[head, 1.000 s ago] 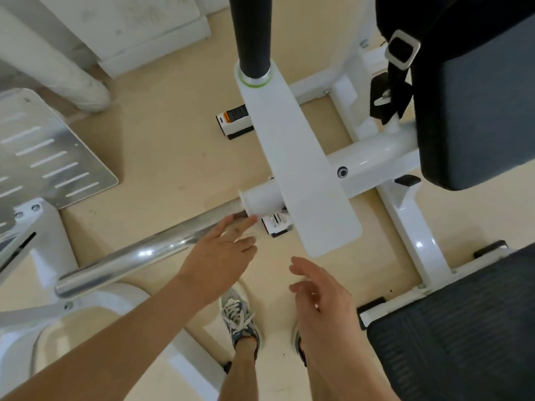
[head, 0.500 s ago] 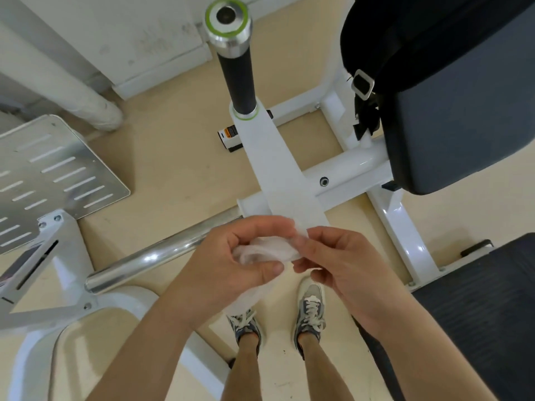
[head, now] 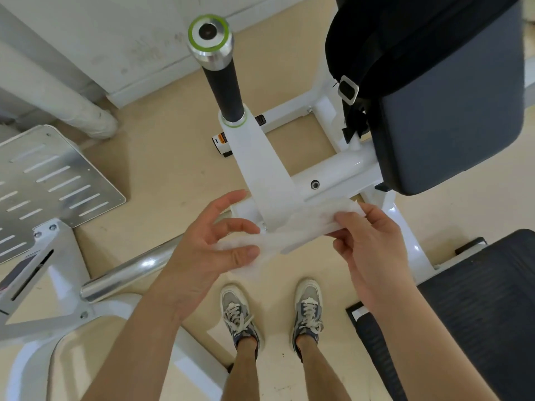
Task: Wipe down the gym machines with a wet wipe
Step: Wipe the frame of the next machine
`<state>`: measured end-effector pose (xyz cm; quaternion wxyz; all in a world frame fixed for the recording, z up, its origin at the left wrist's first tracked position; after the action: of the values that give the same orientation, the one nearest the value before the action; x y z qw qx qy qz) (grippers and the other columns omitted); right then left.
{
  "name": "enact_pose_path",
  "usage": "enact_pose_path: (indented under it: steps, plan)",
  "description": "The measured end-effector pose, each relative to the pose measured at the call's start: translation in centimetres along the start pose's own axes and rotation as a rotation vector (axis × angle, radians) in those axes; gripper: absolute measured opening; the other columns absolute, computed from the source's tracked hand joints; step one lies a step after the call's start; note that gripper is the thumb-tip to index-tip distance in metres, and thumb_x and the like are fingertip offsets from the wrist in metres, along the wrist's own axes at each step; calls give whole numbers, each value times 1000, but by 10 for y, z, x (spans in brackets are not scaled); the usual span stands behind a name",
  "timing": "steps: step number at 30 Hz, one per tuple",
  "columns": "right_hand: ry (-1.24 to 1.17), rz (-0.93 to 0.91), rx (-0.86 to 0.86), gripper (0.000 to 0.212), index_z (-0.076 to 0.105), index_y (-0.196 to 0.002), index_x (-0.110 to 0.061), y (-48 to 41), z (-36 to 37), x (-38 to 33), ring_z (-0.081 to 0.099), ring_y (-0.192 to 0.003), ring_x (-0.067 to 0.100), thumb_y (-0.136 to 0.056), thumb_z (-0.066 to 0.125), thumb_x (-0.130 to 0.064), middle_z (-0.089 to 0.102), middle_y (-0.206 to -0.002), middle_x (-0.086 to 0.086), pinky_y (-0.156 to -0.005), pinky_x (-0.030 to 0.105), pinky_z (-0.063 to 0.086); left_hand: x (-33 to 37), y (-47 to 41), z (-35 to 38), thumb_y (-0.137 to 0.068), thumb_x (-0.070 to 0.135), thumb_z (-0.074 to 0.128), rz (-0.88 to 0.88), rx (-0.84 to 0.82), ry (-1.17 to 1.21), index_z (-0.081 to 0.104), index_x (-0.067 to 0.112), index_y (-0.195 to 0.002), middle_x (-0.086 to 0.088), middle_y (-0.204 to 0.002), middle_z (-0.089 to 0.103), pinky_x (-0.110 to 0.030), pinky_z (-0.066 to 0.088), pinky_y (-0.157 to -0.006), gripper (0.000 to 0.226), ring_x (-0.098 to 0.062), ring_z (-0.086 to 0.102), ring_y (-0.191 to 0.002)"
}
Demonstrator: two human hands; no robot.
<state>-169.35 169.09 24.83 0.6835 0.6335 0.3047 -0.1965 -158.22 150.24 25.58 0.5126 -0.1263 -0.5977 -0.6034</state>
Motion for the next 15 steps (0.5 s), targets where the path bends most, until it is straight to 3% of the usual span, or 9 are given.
enact_pose_path:
  steps: [6,8,11,13,15]
  plan:
    - [-28,150,-184,13,64,-96,-8,-10,11,16,61,-63,13,-86,62,0,69,-80,5,-56,23,41,-14,2,-23,-36,29,98,27,144,152,54,41,-130,-6,-106,66,-26,55,-68,104,-20,64,-98]
    - [-110,153,-221,10,66,-91,-7,-11,14,12,57,-64,13,-85,63,1,67,-79,4,-55,21,43,-8,3,-21,-40,21,96,59,157,192,52,40,-133,-5,-104,67,-26,56,-69,104,-18,64,-96]
    - [-338,108,-227,17,60,-76,-13,-14,19,-4,56,-64,13,-85,60,0,65,-76,2,-59,22,47,20,8,-17,-58,-5,72,188,191,247,46,35,-138,-5,-100,64,-26,56,-71,93,-16,63,-90]
    - [-452,87,-237,18,55,-75,-14,-15,21,-13,57,-64,13,-86,59,-1,63,-78,1,-59,22,47,35,11,-13,-59,-9,65,257,190,254,45,36,-138,-5,-101,63,-27,55,-70,94,-16,63,-88]
    - [-349,63,-209,19,52,-75,-15,-20,21,-14,53,-60,11,-87,60,-2,61,-72,-1,-55,22,42,28,8,-13,-59,-13,62,221,207,271,49,39,-133,-3,-101,63,-25,55,-66,92,-16,62,-88]
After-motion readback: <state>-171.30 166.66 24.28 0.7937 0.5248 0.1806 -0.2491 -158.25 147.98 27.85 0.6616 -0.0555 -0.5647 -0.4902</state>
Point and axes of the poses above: each hand's wrist, its own y-axis away from the middle knuckle, its own z-axis out of the palm, x = y × z, the point moved 9 cm from there along -y, towards the middle knuckle
